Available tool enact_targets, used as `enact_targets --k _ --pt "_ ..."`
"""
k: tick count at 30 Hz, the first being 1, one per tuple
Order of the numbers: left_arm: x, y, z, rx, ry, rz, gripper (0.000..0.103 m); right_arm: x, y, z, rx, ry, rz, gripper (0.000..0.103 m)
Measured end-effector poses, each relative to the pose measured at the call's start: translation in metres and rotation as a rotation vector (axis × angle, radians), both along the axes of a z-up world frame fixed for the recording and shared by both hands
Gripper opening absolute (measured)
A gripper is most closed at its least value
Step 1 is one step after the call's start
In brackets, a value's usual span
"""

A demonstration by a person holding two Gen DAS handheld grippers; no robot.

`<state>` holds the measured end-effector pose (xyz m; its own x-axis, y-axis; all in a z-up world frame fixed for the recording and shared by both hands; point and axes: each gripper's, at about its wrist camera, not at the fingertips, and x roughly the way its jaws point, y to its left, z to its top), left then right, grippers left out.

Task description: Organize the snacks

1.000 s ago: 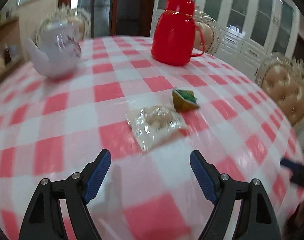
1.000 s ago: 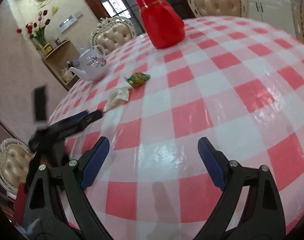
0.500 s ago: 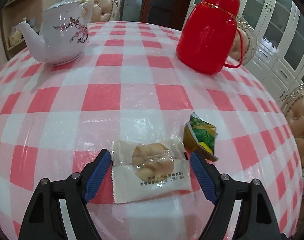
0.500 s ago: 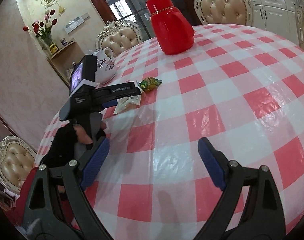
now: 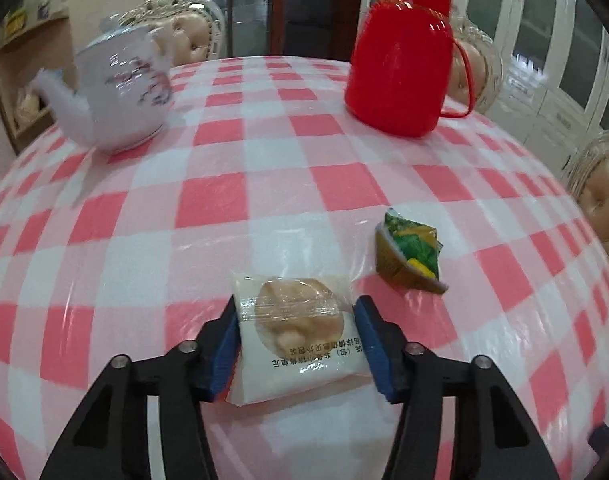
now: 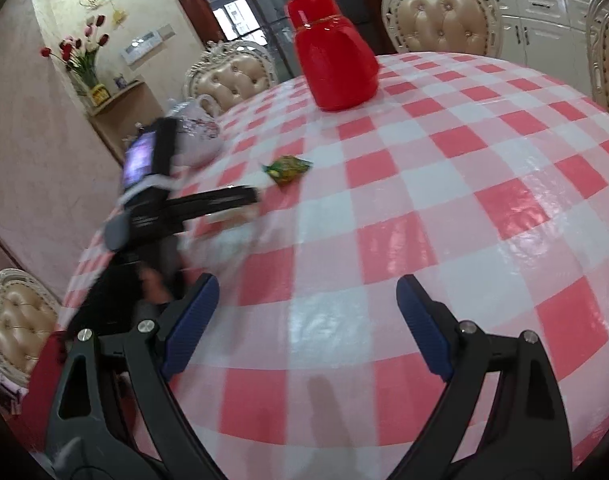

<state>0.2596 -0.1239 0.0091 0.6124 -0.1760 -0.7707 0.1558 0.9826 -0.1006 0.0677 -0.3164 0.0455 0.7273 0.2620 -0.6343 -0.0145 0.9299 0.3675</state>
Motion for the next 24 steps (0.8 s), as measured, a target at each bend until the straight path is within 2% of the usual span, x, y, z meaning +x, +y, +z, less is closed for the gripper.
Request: enact_targets --k 1,5,9,12,14,15,17,19,21,24 --pt "-0.007 0.009 0.004 -0.037 -0.018 -0.009 0.041 0.001 -0.003 -0.002 -0.002 0.007 -0.008 0.091" --pt "-0.045 0.042 0.017 -0.096 -0.068 0.015 0.036 0.004 -0.015 -0.009 0.025 0.03 -0.036 0.091" --pt "-0.094 0.071 0.023 -0.098 -0.118 0.025 0.029 0.003 -0.019 -0.01 0.034 0.032 -0.045 0.091" --pt "-0.118 0.083 0.02 -0.08 -0.098 0.003 0.025 0.003 -0.018 -0.01 0.028 0.03 -0.045 0.091" --pt "-0.127 0.09 0.012 -0.099 -0.059 -0.013 0.026 0.001 -0.016 -0.009 0.015 0.024 -0.054 0.091" --pt "-0.126 0.093 0.009 -0.129 -0.026 -0.011 0.029 0.001 -0.015 -0.009 0.012 0.025 -0.057 0.091" --pt "-0.121 0.093 0.01 -0.165 0.001 0.009 0.042 0.0 -0.013 -0.009 0.022 0.026 -0.055 0.091" --pt "-0.122 0.084 0.014 -0.154 -0.019 0.02 0.077 0.001 -0.011 -0.01 0.026 0.028 -0.049 0.091" --pt "-0.122 0.076 0.017 -0.155 -0.034 0.053 0.084 0.002 -0.011 -0.009 0.021 0.029 -0.055 0.091" --pt "-0.105 0.06 0.017 -0.178 0.02 0.137 0.084 0.004 -0.011 -0.011 0.051 0.036 -0.048 0.091"
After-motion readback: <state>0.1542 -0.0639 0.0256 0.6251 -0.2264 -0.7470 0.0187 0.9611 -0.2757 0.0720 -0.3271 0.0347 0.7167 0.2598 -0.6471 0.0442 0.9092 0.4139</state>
